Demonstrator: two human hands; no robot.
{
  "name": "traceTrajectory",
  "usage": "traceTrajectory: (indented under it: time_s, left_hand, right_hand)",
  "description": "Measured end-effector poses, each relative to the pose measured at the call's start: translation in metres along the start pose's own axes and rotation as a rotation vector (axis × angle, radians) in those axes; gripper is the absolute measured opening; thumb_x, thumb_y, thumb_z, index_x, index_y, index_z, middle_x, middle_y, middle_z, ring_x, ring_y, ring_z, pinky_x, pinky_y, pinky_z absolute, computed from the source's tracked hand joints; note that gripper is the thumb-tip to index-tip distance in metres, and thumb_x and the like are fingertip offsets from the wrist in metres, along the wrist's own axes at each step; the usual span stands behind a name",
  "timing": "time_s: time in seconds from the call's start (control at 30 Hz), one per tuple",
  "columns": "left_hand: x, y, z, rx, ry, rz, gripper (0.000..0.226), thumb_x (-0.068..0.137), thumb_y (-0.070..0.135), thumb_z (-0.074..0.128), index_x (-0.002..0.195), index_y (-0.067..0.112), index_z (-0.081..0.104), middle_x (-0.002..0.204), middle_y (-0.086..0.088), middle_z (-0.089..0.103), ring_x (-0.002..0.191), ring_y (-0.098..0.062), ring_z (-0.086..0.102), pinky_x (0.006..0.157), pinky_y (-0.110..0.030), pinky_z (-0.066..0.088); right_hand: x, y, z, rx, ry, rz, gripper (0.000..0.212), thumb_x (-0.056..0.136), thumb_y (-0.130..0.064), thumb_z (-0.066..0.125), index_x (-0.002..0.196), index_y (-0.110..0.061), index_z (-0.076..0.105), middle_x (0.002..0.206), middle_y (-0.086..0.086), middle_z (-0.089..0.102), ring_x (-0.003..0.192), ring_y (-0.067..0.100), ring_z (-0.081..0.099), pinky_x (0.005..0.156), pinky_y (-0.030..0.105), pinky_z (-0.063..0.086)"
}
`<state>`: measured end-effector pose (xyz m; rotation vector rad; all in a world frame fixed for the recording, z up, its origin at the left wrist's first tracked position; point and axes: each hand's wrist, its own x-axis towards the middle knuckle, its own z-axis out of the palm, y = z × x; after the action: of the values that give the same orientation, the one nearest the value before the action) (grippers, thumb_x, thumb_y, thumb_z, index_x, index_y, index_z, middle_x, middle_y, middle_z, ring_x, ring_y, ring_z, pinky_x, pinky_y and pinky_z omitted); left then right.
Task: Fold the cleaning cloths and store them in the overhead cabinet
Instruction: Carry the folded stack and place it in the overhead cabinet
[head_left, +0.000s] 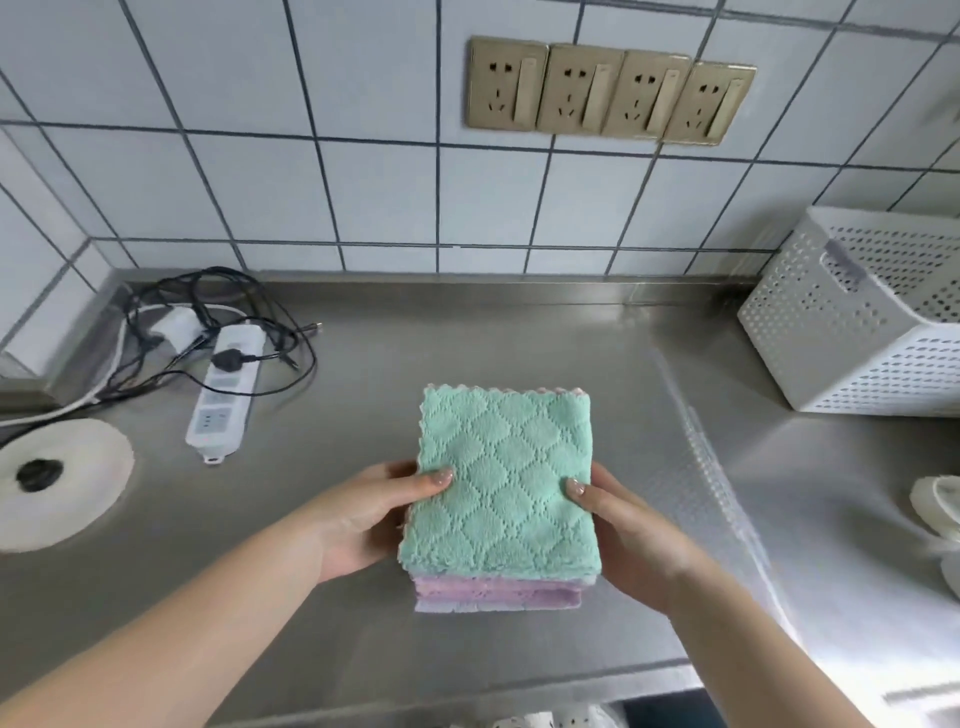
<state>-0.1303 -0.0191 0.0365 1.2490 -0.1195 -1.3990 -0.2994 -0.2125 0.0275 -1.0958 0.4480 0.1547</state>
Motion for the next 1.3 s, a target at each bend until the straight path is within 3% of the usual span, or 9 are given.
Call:
traceTrajectory:
  time_s: [0.1, 0.2, 0.33, 0.5, 0.57, 0.67, 0.73, 0.93, 1.3]
  left_hand:
    - [-0.039, 0.004, -0.042, 0.06, -0.039, -0.024, 0.083, 0.045, 0.033, 0.092, 0.117, 0.008, 0.06, 0.112, -0.012, 0.069, 0.104, -0.026, 0.067, 0.081, -0.035, 0.057]
    - [-0.067, 0.006, -0.068, 0.099, -0.083, -0.029, 0.092, 0.035, 0.034, 0.095, 0.117, 0.012, 0.06, 0.111, -0.011, 0.07, 0.102, -0.026, 0.067, 0.078, -0.034, 0.058]
    - [-0.098, 0.006, -0.089, 0.133, -0.137, -0.04, 0.067, 0.061, 0.027, 0.081, 0.123, 0.016, 0.055, 0.109, -0.007, 0.071, 0.1, -0.023, 0.068, 0.08, -0.034, 0.057]
    - [-0.117, 0.0, -0.097, 0.227, -0.279, -0.091, 0.1, 0.037, 0.037, 0.094, 0.126, 0.018, 0.053, 0.115, -0.008, 0.069, 0.105, -0.025, 0.066, 0.085, -0.038, 0.055]
    - [-0.121, -0.004, -0.09, 0.248, -0.334, -0.116, 0.091, 0.046, 0.033, 0.092, 0.127, 0.018, 0.052, 0.115, -0.009, 0.069, 0.105, -0.026, 0.066, 0.08, -0.035, 0.057]
    - [-0.126, -0.009, -0.081, 0.273, -0.349, -0.124, 0.057, 0.072, 0.02, 0.072, 0.125, 0.017, 0.054, 0.111, -0.008, 0.07, 0.101, -0.024, 0.068, 0.076, -0.032, 0.059]
    - [-0.129, -0.013, -0.071, 0.31, -0.385, -0.147, 0.05, 0.075, 0.016, 0.066, 0.124, 0.016, 0.054, 0.109, -0.007, 0.071, 0.098, -0.022, 0.069, 0.073, -0.031, 0.059]
    - [-0.132, -0.032, -0.048, 0.381, -0.489, -0.229, 0.054, 0.077, 0.015, 0.067, 0.128, 0.015, 0.05, 0.117, -0.011, 0.067, 0.108, -0.028, 0.064, 0.089, -0.039, 0.054]
    - [-0.186, -0.124, -0.009, 0.53, -0.739, -0.359, 0.063, 0.07, 0.022, 0.073, 0.128, 0.017, 0.051, 0.119, -0.01, 0.066, 0.11, -0.027, 0.063, 0.09, -0.04, 0.054]
  right_hand:
    - [-0.003, 0.026, 0.066, 0.036, 0.075, -0.026, 0.08, 0.064, -0.046, 0.081, 0.134, -0.034, 0.043, 0.133, 0.005, 0.058, 0.122, 0.03, 0.055, 0.107, 0.058, 0.035]
    - [-0.012, 0.049, 0.115, 0.104, 0.153, -0.04, 0.083, 0.061, -0.046, 0.083, 0.133, -0.032, 0.045, 0.131, 0.007, 0.059, 0.121, 0.032, 0.056, 0.105, 0.057, 0.038]
    - [-0.027, 0.069, 0.169, 0.181, 0.248, -0.063, 0.087, 0.059, -0.045, 0.085, 0.134, -0.031, 0.044, 0.131, 0.009, 0.059, 0.12, 0.032, 0.057, 0.104, 0.054, 0.04]
    - [-0.057, 0.092, 0.212, 0.252, 0.346, -0.129, 0.084, 0.064, -0.043, 0.083, 0.136, -0.027, 0.043, 0.133, 0.009, 0.058, 0.121, 0.032, 0.056, 0.102, 0.051, 0.044]
    - [-0.072, 0.101, 0.223, 0.295, 0.395, -0.172, 0.081, 0.065, -0.041, 0.082, 0.135, -0.027, 0.044, 0.133, 0.009, 0.058, 0.121, 0.031, 0.056, 0.095, 0.046, 0.05]
    - [-0.086, 0.11, 0.237, 0.336, 0.451, -0.191, 0.087, 0.06, -0.042, 0.086, 0.134, -0.027, 0.044, 0.132, 0.008, 0.059, 0.119, 0.031, 0.058, 0.088, 0.042, 0.054]
    - [-0.099, 0.12, 0.243, 0.365, 0.505, -0.215, 0.09, 0.057, -0.043, 0.087, 0.134, -0.026, 0.044, 0.131, 0.008, 0.06, 0.119, 0.031, 0.058, 0.088, 0.042, 0.054]
    - [-0.135, 0.148, 0.259, 0.414, 0.618, -0.287, 0.087, 0.059, -0.043, 0.085, 0.134, -0.026, 0.044, 0.132, 0.007, 0.058, 0.12, 0.03, 0.057, 0.091, 0.044, 0.053]
    - [-0.23, 0.252, 0.328, 0.475, 0.911, -0.393, 0.084, 0.06, -0.046, 0.084, 0.134, -0.029, 0.045, 0.134, 0.008, 0.057, 0.123, 0.033, 0.053, 0.107, 0.063, 0.031]
